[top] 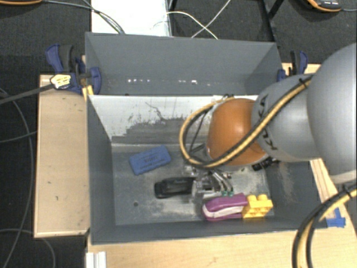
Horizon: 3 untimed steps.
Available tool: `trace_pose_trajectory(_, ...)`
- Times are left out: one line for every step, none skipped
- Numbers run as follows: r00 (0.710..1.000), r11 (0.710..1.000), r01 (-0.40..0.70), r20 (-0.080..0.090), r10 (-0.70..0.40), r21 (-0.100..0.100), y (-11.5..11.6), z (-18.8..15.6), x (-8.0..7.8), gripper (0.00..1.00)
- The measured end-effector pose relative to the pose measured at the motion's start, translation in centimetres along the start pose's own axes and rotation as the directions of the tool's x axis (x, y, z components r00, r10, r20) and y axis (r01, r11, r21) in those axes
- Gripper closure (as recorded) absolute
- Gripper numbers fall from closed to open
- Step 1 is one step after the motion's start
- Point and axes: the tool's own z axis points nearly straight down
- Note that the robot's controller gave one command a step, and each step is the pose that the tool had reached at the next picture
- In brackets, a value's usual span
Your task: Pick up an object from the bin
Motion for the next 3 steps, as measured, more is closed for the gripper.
trace_pose_trajectory(1.000,1.000,-0.001,-0.005,0.001,0.000,0.0,-0.3,0.1,1.00)
trace_pose_trajectory(1.000,1.000,-0.002,-0.008,0.002,0.000,0.0,-3.0,0.2,1.00)
trace_pose_trajectory(1.000,1.000,-0.002,-0.008,0.002,0.001,0.0,-4.7,0.2,1.00)
